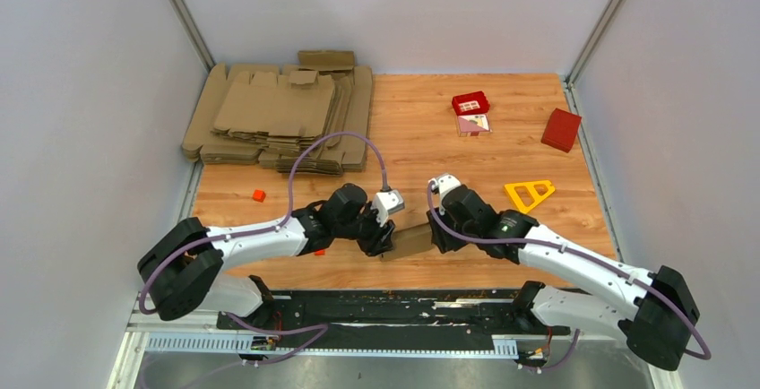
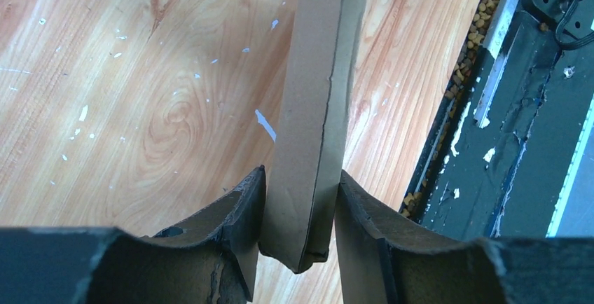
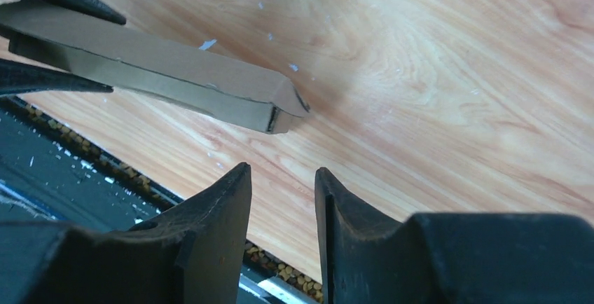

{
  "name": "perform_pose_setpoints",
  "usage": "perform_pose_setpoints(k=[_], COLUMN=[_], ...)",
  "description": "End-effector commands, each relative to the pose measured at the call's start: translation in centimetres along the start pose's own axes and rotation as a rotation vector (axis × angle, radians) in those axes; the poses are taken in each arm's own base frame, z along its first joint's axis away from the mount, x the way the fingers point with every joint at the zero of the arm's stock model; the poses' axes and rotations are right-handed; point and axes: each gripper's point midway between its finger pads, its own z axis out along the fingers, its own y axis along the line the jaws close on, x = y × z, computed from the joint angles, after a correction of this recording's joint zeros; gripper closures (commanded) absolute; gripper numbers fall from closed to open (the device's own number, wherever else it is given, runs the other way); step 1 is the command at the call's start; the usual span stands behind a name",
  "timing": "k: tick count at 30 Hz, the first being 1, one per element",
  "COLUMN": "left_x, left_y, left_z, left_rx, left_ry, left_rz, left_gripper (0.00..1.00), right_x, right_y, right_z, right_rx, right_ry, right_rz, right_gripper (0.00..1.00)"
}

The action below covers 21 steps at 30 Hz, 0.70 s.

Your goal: Fold the paper box

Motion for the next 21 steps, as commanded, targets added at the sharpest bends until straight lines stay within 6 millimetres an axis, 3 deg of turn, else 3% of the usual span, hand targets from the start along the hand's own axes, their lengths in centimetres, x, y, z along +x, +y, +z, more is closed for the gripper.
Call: perform_pose_setpoints(k=[1,10,15,21], left_x=[-2.0,-1.8,-1.7,-1.6], left_y=[-0.3,-0.8,-1.3,-1.4], left_z=[0.1,0.4,0.5,0.6], left_rx=[0.008,0.028,0.053,0.049], left_ry=[-0.038,-0.022,-0.017,-0.004], left_rz=[0.048,0.059,0.068,0.076], left_gripper=[0.53,0.70,0.74,0.75], right_x=[-3.6,-5.7,-7.1,-7.2], right_y=[-1.3,-3.1,-1.9,-2.5], right_z=[-0.8,-1.0,-1.0,-0.8], right_rx=[0.054,0.055,-0.021,0.009], right_ry=[-0.181,-0.319,-0.406,-0.423], right_rz=[0.022,-0.007,-0.067,-0.126], right_gripper=[0.62,0.62,0.46,0.43])
